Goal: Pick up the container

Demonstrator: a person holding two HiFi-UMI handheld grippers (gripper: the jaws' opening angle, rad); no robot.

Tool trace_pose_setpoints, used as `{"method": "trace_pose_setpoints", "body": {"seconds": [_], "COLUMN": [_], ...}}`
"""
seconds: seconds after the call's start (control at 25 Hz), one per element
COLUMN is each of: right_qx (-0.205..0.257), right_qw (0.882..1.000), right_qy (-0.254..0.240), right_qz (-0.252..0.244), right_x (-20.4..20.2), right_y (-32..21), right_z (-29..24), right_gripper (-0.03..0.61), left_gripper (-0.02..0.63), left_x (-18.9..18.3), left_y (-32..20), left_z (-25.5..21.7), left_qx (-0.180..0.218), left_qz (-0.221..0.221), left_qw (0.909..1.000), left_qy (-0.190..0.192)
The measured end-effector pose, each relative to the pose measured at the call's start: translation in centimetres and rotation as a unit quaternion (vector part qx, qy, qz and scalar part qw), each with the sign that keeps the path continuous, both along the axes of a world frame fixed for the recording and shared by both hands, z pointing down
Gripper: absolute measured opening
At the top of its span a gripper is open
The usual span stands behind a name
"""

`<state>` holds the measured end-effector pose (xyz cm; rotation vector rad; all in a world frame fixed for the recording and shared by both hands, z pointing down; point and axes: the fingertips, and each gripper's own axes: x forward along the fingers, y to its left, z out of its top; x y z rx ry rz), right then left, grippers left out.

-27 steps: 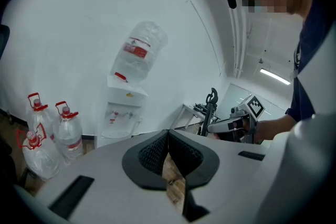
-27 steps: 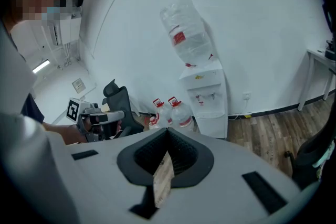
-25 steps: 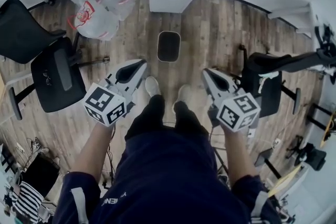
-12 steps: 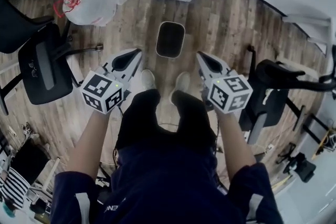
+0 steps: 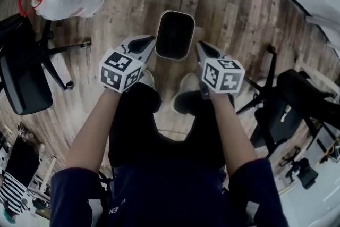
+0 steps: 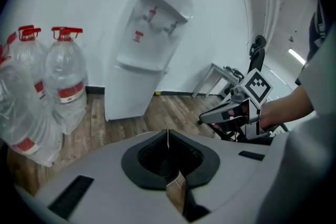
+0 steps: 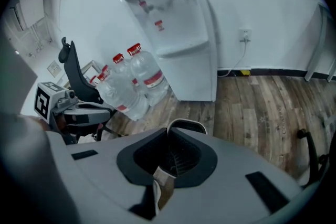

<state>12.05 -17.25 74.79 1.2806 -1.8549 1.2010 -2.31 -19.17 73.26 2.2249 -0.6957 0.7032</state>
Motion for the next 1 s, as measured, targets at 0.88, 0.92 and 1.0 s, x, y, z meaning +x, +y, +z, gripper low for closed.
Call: {"method": "trace_pose_setpoints", "body": {"seconds": [0.88,0.92,1.0], "right_qx": [-0.132,-0.134,-0.138], "right_qw": [0.987,0.987,0.987], "right_qy": [0.074,0.072,0.064], "right_qz": [0.056,0.057,0.058], "right_x": [3.3,3.3,3.3], "right_y": [2.9,3.0,3.2], "right_z": [27.7,28.3,29.3], "right_gripper": [0.213,0.213,0.213], "left_gripper": [0.212,0.212,0.210], "left_x": [1.9,1.9,1.7], "left_y": [3.4,3.4,3.4], "left_z": [28.7,29.3,30.3], "left_qx": [-0.206,-0.208,-0.211], "left_qz": [0.011,0.010,0.010], "left_qw": [0.9685,0.9675,0.9653], "left_qy": [-0.139,-0.143,-0.153]}}
